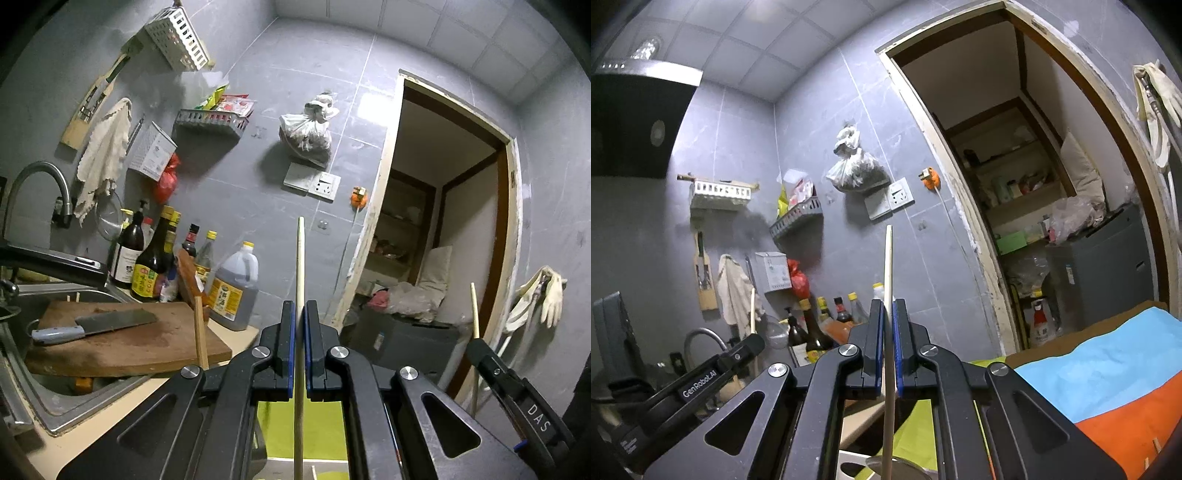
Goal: Organize utensils
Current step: 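Lower the chopsticks into the basket and open both tools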
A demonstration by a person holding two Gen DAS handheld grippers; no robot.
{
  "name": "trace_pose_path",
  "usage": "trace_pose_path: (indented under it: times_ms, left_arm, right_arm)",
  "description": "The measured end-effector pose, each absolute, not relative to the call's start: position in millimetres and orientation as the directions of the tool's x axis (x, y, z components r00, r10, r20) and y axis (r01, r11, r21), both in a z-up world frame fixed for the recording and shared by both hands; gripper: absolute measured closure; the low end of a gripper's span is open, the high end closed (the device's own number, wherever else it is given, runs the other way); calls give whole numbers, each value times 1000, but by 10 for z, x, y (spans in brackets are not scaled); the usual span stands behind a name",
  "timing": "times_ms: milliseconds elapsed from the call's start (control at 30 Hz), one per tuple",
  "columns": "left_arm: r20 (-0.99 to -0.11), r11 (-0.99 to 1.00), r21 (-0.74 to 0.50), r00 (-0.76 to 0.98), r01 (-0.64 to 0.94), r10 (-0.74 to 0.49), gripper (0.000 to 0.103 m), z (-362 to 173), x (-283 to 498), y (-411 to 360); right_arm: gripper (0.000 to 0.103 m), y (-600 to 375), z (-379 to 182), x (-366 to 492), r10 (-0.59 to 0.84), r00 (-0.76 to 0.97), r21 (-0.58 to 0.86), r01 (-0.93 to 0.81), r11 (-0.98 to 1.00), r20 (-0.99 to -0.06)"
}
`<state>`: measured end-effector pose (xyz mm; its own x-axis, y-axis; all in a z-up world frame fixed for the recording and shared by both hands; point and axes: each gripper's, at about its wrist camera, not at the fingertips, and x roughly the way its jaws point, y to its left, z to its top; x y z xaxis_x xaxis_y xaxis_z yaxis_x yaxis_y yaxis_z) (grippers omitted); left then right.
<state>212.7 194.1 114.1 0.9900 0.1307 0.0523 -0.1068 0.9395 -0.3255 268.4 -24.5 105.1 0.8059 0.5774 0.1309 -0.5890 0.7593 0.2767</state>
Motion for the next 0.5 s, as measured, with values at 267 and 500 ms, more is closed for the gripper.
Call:
trace_pose_path:
  times_ms: [267,500]
  left_arm:
    - [48,934,-337,989,-116,140,101,1047,2188,1918]
    - [37,929,-349,989,-124,146,101,1007,2185,1916]
  right_arm:
    - [100,-144,962,2603,519,839,201,-544,815,166]
    - [100,-104,963,2611,483,858,177,-510,842,176]
